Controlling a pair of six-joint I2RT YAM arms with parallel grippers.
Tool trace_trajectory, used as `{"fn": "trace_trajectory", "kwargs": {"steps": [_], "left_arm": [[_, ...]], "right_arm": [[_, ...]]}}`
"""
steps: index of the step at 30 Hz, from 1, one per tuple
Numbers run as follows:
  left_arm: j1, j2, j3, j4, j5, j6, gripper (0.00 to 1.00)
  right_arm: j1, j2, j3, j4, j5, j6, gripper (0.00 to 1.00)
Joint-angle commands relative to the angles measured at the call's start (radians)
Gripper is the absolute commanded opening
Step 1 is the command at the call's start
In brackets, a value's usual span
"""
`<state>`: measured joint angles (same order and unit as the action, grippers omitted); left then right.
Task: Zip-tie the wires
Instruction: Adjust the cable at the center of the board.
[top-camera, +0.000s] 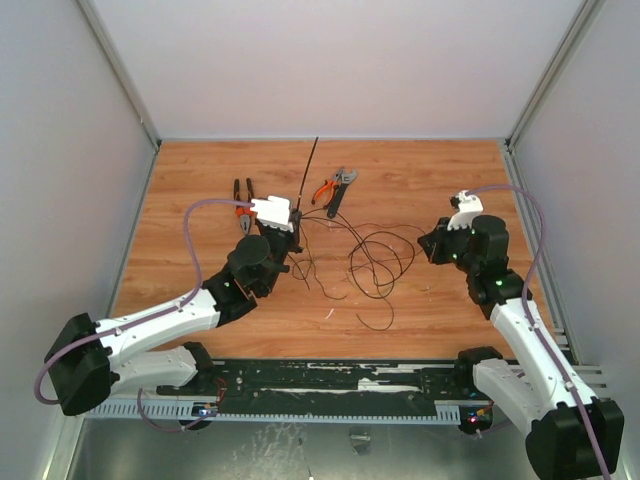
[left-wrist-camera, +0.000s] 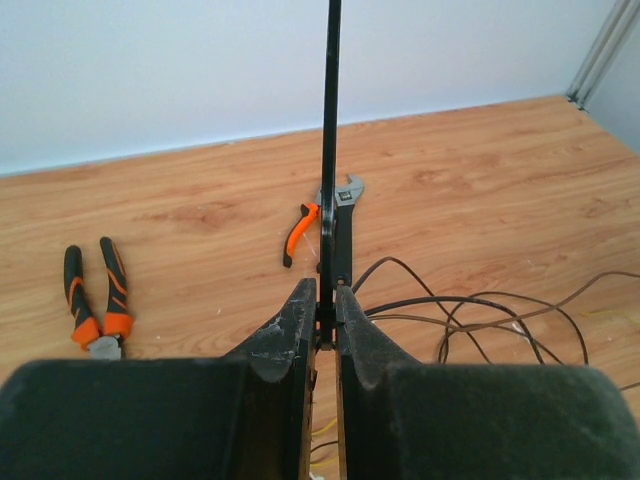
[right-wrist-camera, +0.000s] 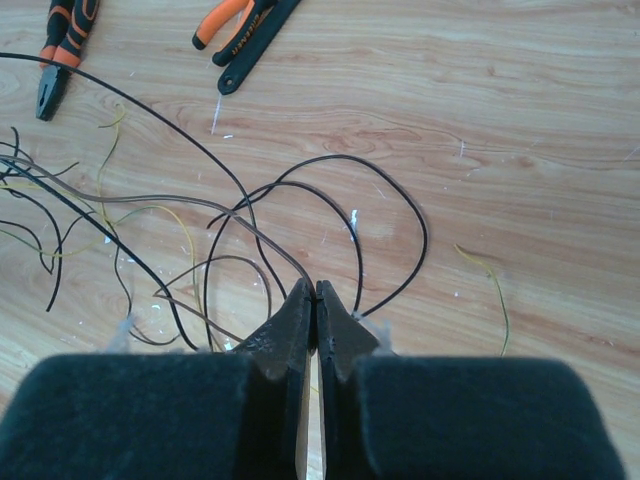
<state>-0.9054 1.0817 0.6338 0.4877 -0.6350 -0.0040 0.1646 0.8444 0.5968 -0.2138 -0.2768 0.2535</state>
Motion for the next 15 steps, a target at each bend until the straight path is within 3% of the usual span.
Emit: {"fn": "trace_trajectory", "kwargs": {"steps": [1,3,7,9,15], "left_arm": [[0.007,-0.029,-0.002,0.017,-0.009,-0.005,0.00],[0.008,-0.027,0.000,0.018,-0.004,-0.009,0.00],[0.007,-0.025,0.003,0.017,0.004,-0.012,0.00],[0.006,-0.026,0.005,0.018,0.009,-0.014,0.00],[0.007,-0.026,0.008,0.017,0.020,-0.013,0.00]], "right_arm": [[-0.014,0.015,-0.004,0.001,0.019,-0.009,0.00],[-0.014,0.019,-0.002,0.015,-0.051,-0.027,0.00],[-0.012,-0.010,-0.002,0.074,-0.244,-0.036,0.25],[-0.013,-0.034,0.006,0.094,-0.300,-0.030,0.33],[0.001,-0.111,-0.016,0.290,-0.489,0.070,0.40]]}}
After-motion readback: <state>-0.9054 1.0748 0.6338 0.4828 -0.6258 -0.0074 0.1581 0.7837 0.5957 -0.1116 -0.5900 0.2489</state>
